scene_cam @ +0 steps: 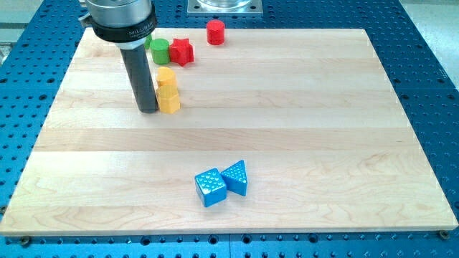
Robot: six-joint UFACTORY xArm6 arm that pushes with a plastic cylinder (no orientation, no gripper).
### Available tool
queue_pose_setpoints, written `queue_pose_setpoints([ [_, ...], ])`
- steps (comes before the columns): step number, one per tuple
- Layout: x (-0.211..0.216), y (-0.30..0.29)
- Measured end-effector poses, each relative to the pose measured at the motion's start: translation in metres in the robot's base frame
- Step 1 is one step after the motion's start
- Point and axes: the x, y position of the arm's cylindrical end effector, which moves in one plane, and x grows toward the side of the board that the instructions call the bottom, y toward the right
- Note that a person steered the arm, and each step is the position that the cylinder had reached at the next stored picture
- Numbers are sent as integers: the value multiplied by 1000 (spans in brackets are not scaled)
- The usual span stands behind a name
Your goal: Separate the blue blocks
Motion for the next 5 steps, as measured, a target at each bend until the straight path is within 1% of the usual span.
queue_pose_setpoints([
  [1, 29, -37],
  [2, 70, -22],
  [3, 115, 27],
  [4, 104, 125],
  [5, 82, 201],
])
